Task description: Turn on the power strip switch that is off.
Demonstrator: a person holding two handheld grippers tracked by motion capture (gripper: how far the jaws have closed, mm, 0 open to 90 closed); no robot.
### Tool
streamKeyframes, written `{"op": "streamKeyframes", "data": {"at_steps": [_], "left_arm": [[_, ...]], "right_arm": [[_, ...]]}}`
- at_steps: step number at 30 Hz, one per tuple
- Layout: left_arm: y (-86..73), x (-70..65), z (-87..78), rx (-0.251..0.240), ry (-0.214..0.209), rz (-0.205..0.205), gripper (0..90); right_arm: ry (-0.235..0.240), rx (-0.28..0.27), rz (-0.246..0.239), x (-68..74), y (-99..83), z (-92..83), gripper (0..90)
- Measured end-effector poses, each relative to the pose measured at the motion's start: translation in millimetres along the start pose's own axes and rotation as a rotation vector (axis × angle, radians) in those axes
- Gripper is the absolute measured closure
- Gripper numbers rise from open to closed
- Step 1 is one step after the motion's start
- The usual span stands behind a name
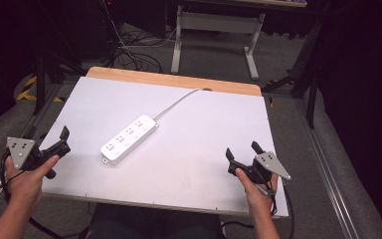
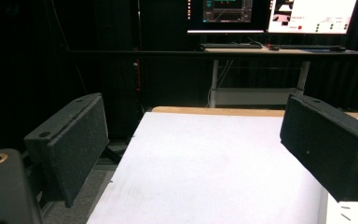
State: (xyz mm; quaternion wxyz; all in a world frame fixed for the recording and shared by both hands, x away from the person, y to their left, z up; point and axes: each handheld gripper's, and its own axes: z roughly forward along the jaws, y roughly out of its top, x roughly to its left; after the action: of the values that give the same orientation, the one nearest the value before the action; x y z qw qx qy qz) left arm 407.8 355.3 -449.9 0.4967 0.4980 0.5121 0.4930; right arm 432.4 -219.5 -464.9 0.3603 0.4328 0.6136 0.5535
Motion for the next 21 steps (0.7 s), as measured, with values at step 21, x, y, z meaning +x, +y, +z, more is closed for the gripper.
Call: {"op": "streamKeyframes", "data": {"at_steps": [21], "left_arm": [[-0.2, -0.6, 0.8, -0.001, -0.002, 0.016, 13.2]], "right_arm": [[0.01, 0.011, -0.008, -0.3, -1.1, 3.7, 5.6]]}}
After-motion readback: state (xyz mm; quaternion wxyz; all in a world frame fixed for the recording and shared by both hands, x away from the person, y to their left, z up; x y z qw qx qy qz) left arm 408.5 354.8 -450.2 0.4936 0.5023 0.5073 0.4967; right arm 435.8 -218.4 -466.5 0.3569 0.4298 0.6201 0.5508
